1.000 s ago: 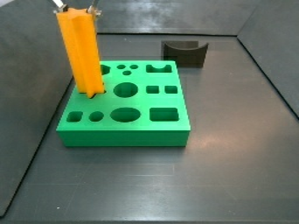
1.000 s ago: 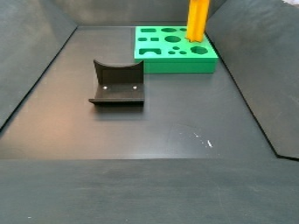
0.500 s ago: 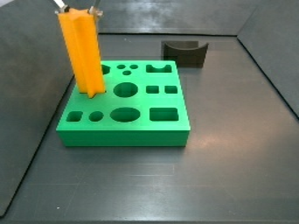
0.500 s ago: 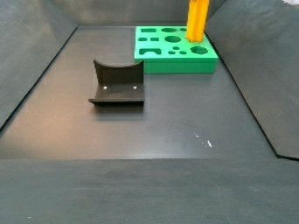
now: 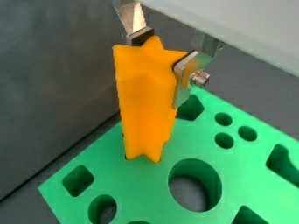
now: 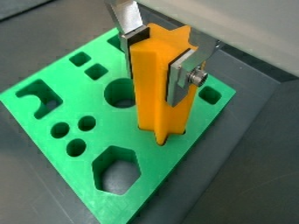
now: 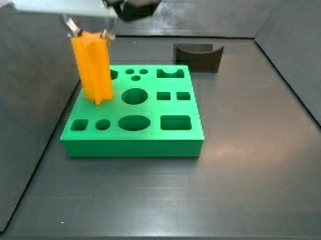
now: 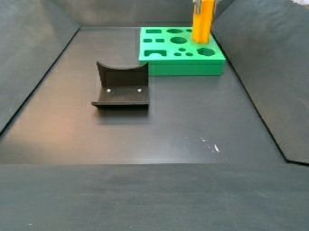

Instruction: Insert the star object.

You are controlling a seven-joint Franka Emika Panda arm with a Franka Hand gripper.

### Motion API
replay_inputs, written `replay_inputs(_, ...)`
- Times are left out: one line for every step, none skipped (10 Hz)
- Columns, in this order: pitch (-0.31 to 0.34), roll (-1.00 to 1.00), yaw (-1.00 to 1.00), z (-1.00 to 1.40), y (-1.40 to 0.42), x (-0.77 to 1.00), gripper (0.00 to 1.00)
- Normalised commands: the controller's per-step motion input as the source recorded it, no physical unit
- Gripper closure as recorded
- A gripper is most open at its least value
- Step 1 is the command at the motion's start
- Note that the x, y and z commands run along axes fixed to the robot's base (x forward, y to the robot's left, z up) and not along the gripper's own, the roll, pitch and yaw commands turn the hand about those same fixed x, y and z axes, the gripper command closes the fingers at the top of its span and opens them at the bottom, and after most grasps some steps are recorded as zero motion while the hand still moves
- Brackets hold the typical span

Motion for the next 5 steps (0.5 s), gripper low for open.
replay_inputs(0.000,0.00,0.00,-0.47,0.00,0.00,1.00)
replay_inputs(0.000,-0.03,-0.01,-0.47,0.00,0.01,1.00)
replay_inputs(-0.010,-0.12,0.00,-0.26,0.00,0.00,1.00)
replay_inputs(0.000,-0.03,0.00,0.00,0.00,0.00,1.00)
replay_inputs(0.000,0.00,0.00,0.00,0.00,0.00,1.00)
